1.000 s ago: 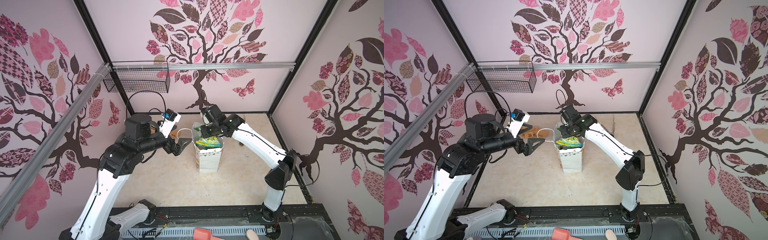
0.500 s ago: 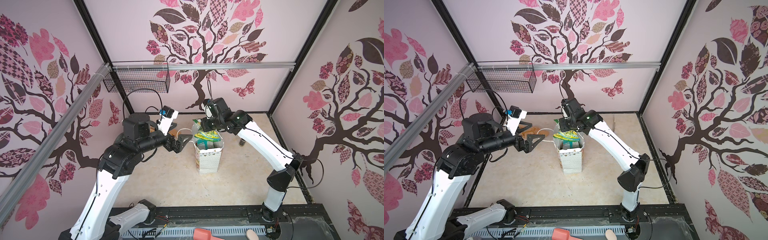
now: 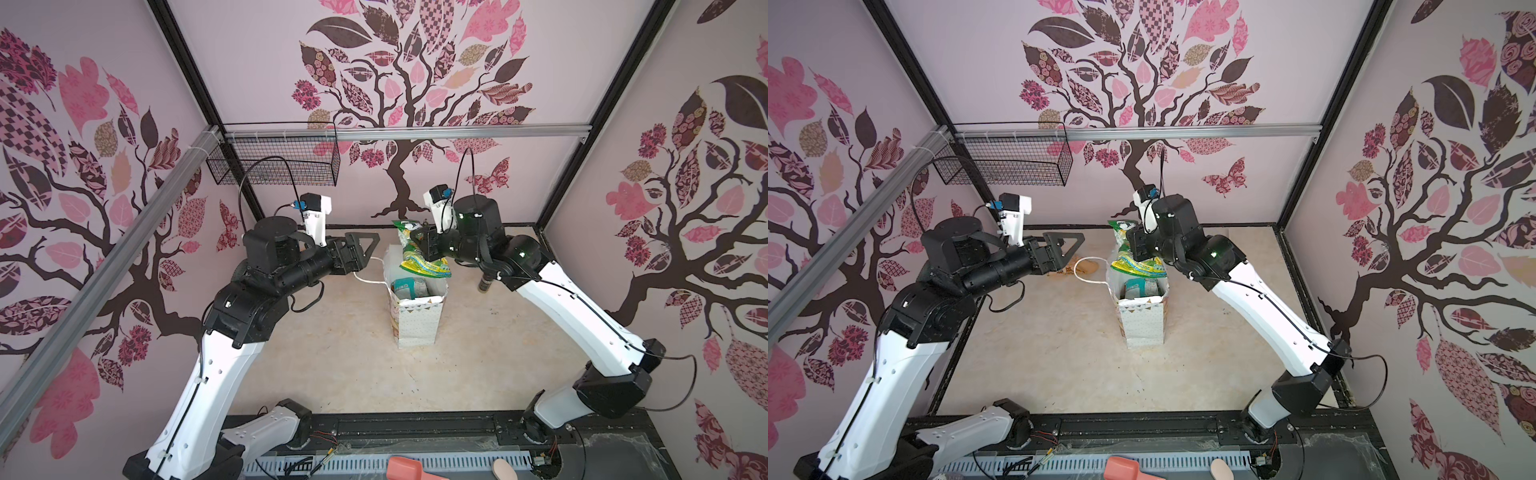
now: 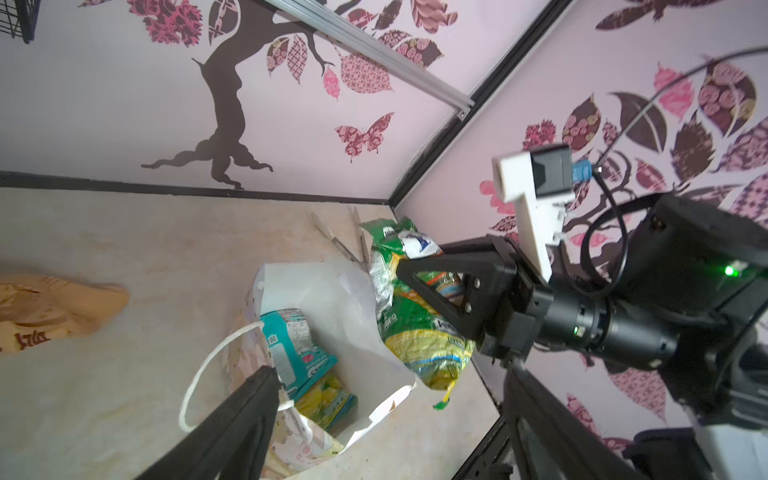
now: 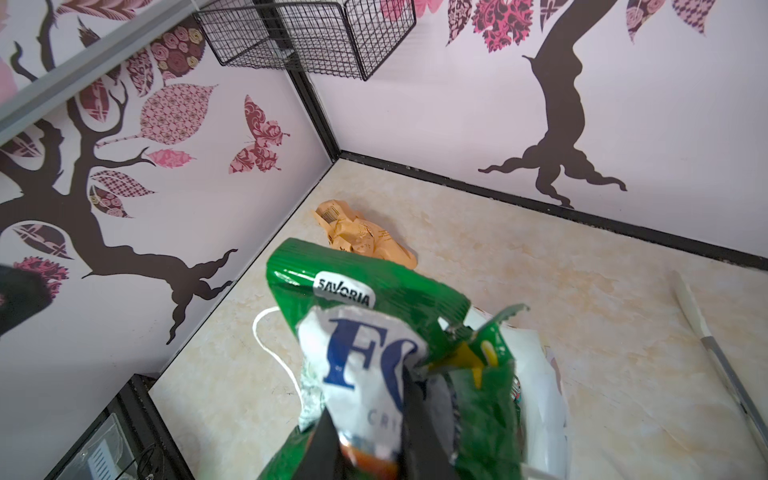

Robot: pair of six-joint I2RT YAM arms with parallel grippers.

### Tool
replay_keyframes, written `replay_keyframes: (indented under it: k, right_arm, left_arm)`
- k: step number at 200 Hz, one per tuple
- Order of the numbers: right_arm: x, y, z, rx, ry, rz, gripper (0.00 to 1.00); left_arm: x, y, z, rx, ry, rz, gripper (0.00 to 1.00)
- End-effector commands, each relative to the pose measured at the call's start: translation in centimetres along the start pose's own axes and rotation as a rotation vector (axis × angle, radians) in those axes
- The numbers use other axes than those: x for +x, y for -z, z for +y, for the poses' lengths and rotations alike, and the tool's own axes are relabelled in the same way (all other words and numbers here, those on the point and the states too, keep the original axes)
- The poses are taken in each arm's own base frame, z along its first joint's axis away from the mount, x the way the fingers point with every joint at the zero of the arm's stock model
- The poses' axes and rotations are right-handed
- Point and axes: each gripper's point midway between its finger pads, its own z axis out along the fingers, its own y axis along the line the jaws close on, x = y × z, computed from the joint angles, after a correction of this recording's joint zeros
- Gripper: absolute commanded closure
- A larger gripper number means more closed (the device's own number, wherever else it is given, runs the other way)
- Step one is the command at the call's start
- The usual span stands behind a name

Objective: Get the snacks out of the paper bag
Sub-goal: 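Grasp the FOX'S pack with left gripper from the right gripper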

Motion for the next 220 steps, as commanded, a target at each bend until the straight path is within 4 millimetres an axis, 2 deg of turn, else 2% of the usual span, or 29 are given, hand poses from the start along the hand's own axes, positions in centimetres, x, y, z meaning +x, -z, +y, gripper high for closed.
replay_keyframes:
  k: [1,38,71,100,125,165,192,220]
  right_arm:
    - [-3.6,2.6,1.9,-0.084,0.054,-0.161,1.0]
    - [-2.9,3.3,3.4,-0.109,0.152,-0.179,1.0]
    - [-2.4,3.4,4.9,-0.128,0.211,-0.177,1.0]
    - [-2.2,3.0,5.2,-0.124,0.22,-0.163,1.0]
    - [-1.9,2.9,5.9,-0.15,0.226,-0.157,1.0]
    - [-1.7,2.5,5.8,-0.138,0.226,-0.146,1.0]
    - [-1.8,2.6,5.9,-0.147,0.222,-0.149,1.0]
    - [-1.4,2.4,6.1,-0.163,0.213,-0.136,1.0]
  left_arm:
    - [-1.3,-1.3,-0.8,0.105,0.226,-0.038,0.15]
    - [-1.2,-3.0,-0.1,0.122,0.362,-0.038,0.17]
    - [-0.2,-4.5,-0.1,0.128,0.412,0.007,0.2]
    - [1.2,-5.6,0.7,0.08,0.438,0.04,0.33]
    - [2.2,-6.4,1.1,0.062,0.456,0.075,0.39]
    - [3.1,-7.1,0.0,0.104,0.43,0.124,0.38]
    - [4.0,-7.3,0.4,0.081,0.423,0.152,0.36]
    - [4.1,-7.4,0.4,0.091,0.408,0.151,0.48]
